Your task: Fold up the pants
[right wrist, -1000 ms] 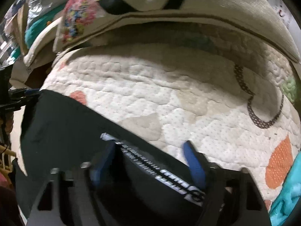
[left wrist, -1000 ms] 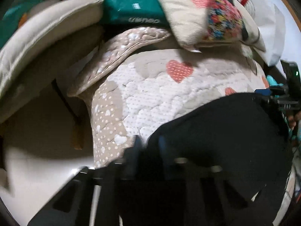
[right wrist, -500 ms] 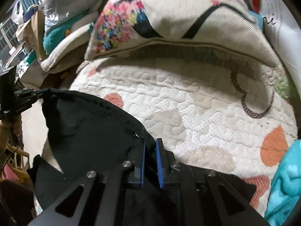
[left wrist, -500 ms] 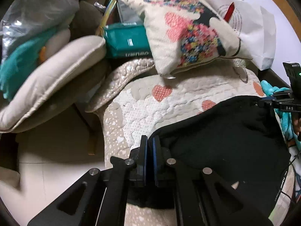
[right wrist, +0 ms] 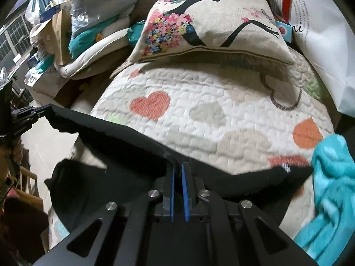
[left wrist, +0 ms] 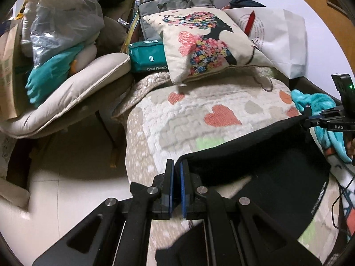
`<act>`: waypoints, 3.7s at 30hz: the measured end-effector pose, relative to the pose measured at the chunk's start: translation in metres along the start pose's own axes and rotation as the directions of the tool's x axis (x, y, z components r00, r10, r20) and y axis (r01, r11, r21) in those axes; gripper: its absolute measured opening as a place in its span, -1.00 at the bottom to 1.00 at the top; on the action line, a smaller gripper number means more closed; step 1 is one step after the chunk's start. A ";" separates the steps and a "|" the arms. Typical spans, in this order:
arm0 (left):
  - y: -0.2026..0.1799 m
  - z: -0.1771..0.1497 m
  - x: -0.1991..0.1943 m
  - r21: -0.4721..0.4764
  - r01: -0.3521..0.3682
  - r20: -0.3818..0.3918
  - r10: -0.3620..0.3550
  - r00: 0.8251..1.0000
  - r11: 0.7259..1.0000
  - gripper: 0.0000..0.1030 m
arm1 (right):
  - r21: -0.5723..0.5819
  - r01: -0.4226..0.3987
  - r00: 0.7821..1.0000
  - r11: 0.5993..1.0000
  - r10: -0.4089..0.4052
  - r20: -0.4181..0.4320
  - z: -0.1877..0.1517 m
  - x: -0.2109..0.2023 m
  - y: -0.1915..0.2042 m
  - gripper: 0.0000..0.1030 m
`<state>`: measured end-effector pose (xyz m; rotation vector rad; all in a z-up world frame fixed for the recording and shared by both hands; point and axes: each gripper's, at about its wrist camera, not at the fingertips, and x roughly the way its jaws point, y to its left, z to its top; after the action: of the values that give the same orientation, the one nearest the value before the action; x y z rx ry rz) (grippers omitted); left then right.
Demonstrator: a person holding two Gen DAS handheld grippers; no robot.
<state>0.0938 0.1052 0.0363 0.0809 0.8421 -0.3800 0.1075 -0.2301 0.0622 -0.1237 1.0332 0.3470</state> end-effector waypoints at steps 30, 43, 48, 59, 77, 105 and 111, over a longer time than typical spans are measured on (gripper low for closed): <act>-0.071 -0.150 -0.016 0.285 -0.097 -0.397 0.210 0.894 0.954 -0.83 | -0.208 0.007 0.952 0.978 -0.070 -0.298 -0.171 0.005 0.069 -0.89; -0.007 -0.135 -0.092 0.014 -0.209 -0.369 0.199 0.908 0.978 -0.55 | -0.140 0.058 0.978 0.988 -0.085 -0.191 -0.167 -0.045 0.055 -0.38; 0.029 -0.119 -0.076 -0.322 -0.290 -0.307 0.190 0.932 0.901 -0.12 | -0.086 0.062 0.991 0.994 -0.072 -0.114 -0.148 -0.066 0.062 -0.10; 0.001 -0.135 -0.035 -0.359 -0.344 -0.204 0.286 0.936 0.868 -0.12 | -0.048 0.055 0.993 0.997 -0.060 -0.102 -0.128 -0.033 0.090 -0.07; -0.033 -0.133 -0.026 -0.341 -0.275 -0.177 0.226 0.958 0.899 -0.12 | 0.245 -0.006 0.993 0.970 0.034 -0.114 -0.014 0.118 0.097 0.13; -0.199 -0.103 -0.010 -0.040 -0.027 -0.064 0.024 0.998 0.999 -0.10 | 0.348 0.305 0.951 0.887 -0.263 -0.162 -0.163 -0.075 -0.032 0.24; -0.215 -0.112 0.014 -0.114 0.000 -0.150 -0.018 0.989 0.993 -0.10 | 0.404 0.232 0.971 0.885 -0.187 -0.147 -0.169 -0.064 -0.048 0.24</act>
<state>-0.0546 -0.0744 -0.0318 -0.0002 1.0123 -0.3365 -0.0445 -0.3342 0.0278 0.1365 1.1643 -0.0861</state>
